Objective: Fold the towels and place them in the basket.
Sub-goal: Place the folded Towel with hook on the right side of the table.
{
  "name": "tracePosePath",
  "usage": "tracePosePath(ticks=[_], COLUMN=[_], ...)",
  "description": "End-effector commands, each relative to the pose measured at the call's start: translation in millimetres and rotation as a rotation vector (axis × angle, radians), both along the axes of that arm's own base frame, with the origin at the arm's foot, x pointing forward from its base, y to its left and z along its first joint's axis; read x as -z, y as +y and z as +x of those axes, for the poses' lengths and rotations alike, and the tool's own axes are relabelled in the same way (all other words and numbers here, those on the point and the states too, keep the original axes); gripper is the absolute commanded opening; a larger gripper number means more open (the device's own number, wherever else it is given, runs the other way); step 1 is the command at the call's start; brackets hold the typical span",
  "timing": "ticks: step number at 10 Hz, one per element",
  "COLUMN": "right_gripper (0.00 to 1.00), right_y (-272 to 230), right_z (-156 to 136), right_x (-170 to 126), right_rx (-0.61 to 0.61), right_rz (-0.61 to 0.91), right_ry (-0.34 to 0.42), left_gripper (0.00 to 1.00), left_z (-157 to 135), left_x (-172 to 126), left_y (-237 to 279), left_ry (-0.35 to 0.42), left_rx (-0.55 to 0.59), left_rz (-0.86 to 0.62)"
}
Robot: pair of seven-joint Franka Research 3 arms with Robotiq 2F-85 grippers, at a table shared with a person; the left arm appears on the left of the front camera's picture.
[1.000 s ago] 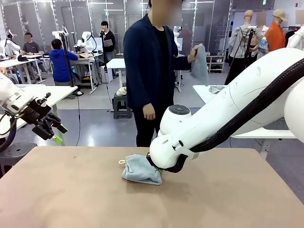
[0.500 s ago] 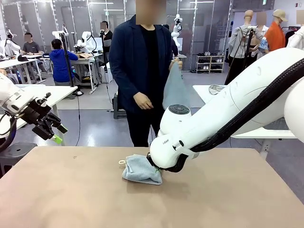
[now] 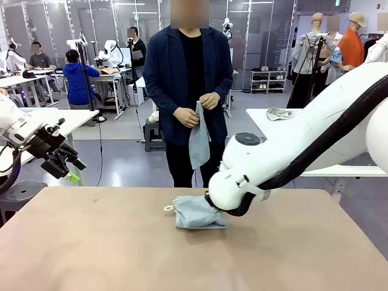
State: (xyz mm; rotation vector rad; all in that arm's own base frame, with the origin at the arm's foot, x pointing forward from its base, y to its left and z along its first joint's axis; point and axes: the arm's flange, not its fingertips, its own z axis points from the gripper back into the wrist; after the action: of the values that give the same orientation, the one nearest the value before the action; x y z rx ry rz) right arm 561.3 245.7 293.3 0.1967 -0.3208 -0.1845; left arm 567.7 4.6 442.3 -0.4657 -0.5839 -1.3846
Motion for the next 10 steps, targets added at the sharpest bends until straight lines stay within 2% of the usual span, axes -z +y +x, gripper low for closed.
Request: tracePosePath(ticks=[1,2,5,7,10], right_gripper=[0.05,0.05,0.05,0.05,0.05], right_y=[-51,-80,-186,-254,-321], right_z=[15,25,55,74,78], right_x=[13,16,15,4,-14], right_rx=[-0.016,0.005,-0.040,-0.072,-0.112], right_rz=[-0.001,-0.018,-0.028,-0.009,0.008], right_ry=[-0.052,-0.072,-0.091,-0.098,-0.071], left_gripper=[0.93,0.93,0.93,0.93,0.93], left_z=[0,0,0,0,0], left_x=[-1,-1,-1,-1,-1], left_y=[0,0,0,0,0], left_ry=[-0.004,-0.004,-0.004,-0.004,-0.004], left_rx=[0.002,0.002,0.002,0.002,0.002], left_rz=[0.010,0.010,0.010,0.010,0.010])
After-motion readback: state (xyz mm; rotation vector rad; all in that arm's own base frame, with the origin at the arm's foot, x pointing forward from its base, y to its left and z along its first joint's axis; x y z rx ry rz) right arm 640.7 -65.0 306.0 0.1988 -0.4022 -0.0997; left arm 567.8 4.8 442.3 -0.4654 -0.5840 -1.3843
